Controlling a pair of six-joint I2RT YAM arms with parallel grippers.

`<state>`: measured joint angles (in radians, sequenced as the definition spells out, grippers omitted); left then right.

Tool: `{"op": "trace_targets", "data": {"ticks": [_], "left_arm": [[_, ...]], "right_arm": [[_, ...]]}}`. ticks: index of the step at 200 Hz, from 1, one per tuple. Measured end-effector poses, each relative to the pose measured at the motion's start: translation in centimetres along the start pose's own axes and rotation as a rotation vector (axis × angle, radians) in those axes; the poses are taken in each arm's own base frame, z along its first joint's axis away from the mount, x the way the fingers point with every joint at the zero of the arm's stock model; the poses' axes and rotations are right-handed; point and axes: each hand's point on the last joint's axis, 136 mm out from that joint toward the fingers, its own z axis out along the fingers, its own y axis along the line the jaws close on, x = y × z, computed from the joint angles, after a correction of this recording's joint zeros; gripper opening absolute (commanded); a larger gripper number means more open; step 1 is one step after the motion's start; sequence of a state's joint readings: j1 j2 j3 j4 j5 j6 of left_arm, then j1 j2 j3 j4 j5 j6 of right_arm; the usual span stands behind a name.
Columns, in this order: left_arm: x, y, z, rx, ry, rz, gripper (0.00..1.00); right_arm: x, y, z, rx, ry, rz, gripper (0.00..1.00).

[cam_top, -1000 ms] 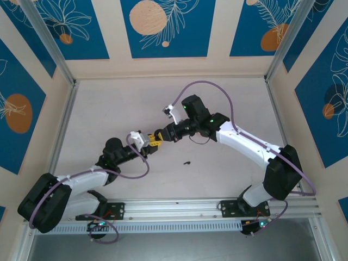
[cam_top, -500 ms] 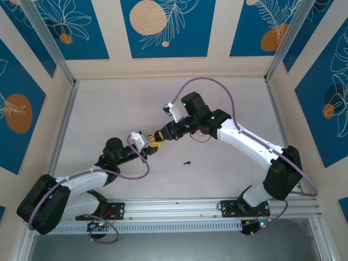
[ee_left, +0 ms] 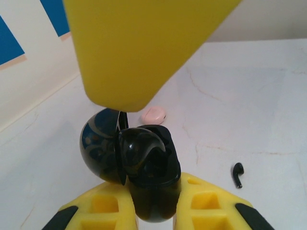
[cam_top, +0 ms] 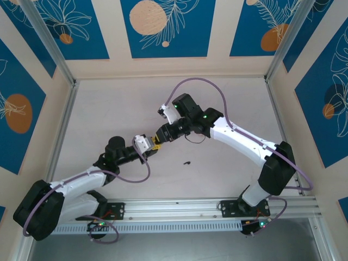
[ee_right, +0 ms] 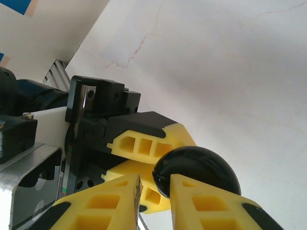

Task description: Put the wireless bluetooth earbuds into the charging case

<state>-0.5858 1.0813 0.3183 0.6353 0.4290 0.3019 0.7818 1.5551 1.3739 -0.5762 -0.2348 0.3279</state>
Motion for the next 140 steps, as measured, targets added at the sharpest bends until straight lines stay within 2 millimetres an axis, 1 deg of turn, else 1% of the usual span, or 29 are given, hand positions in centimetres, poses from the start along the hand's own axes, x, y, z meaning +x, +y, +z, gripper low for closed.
{"op": "trace_targets", "data": {"ticks": [55, 140], "left_arm": [[0.12, 0.18, -0.27, -0.014, 0.017, 0.033, 0.14], [0.28, 0.12, -0.27, -0.012, 0.024, 0.03, 0.14]], "right_arm": [[-0.03, -0.04, 0.06, 0.0, -0.002, 0.016, 0.23], [0.25, -0.55, 0.82, 0.006, 0.016, 0.026, 0.22]]}}
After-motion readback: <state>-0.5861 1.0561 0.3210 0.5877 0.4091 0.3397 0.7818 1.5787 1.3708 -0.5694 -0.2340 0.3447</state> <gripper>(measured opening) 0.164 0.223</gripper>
